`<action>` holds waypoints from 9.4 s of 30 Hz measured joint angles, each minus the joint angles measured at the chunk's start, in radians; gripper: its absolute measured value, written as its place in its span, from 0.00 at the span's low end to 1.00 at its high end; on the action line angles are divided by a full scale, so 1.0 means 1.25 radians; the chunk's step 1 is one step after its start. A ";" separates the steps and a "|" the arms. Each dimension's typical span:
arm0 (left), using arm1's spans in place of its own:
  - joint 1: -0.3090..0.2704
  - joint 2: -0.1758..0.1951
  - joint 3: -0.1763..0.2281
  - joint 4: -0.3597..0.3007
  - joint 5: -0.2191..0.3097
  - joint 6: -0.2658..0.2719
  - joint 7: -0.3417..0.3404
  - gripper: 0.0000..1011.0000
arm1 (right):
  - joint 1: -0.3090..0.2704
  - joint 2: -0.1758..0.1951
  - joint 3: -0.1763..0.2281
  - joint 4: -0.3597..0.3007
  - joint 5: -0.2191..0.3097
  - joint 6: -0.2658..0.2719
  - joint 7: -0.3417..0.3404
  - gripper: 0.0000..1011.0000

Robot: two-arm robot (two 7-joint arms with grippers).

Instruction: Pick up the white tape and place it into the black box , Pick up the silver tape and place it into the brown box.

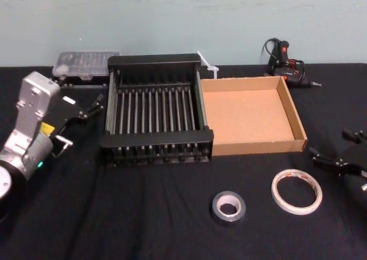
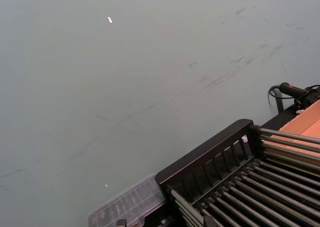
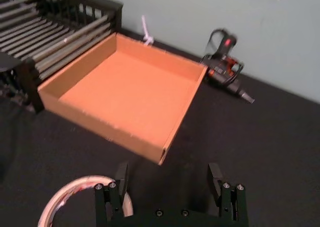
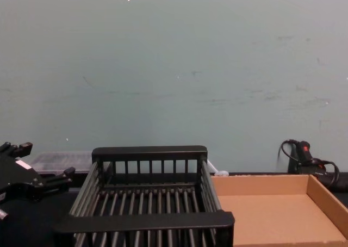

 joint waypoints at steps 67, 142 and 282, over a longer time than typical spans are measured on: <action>0.000 0.000 0.000 0.000 0.000 0.000 0.000 0.99 | 0.051 -0.069 -0.029 0.088 -0.080 0.120 0.161 0.99; 0.000 0.000 0.000 0.000 0.000 0.000 0.000 0.99 | 0.049 -0.078 0.001 0.059 -0.071 0.103 0.174 0.09; 0.000 0.000 0.000 0.000 0.000 0.000 0.000 0.99 | 0.550 -0.345 -0.261 0.374 -0.185 0.040 0.273 0.99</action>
